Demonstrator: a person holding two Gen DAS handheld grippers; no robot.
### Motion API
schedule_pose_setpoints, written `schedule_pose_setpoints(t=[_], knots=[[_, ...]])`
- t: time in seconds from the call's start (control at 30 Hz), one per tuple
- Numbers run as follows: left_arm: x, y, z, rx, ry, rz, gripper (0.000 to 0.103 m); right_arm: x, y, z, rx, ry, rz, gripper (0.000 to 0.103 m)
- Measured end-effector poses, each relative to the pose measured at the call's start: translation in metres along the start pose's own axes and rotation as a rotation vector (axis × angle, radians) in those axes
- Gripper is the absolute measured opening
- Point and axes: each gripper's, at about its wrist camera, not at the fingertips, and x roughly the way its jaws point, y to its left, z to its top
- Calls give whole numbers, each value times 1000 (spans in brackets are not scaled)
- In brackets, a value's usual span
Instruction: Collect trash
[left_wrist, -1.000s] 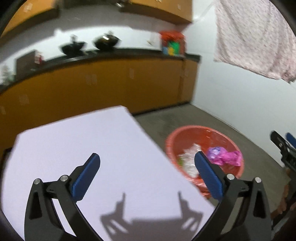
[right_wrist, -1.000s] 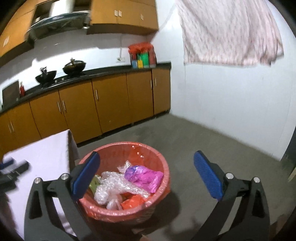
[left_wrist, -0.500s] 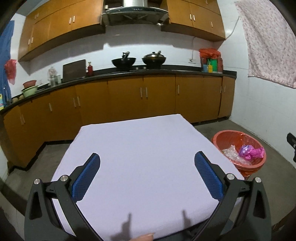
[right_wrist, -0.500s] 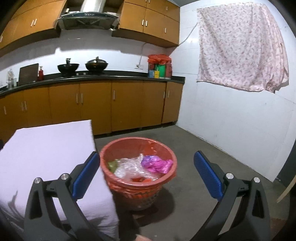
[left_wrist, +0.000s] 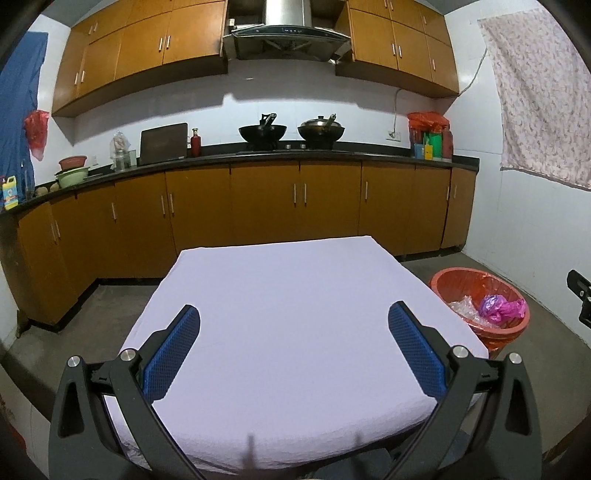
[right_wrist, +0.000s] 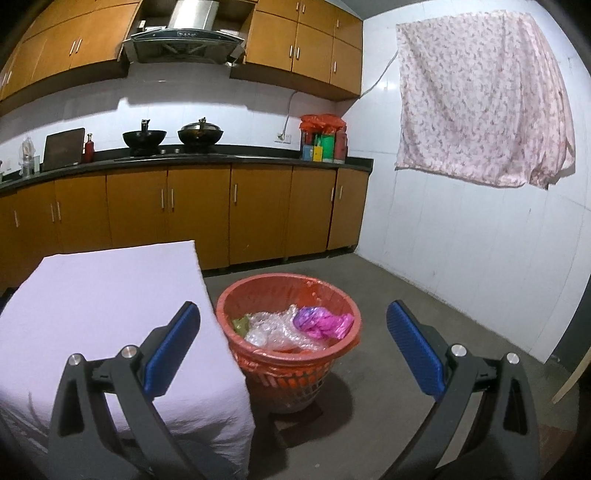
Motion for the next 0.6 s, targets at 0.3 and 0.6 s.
schedule_pose_setpoints(t=[0.3,0.6], knots=[[-5,-2,-7,4,-15,-10,101,0,2,-3,18,13,29,99],[-9,-5,-8,4,-23,-27,101,-2,7,-4,12,11,41,99]])
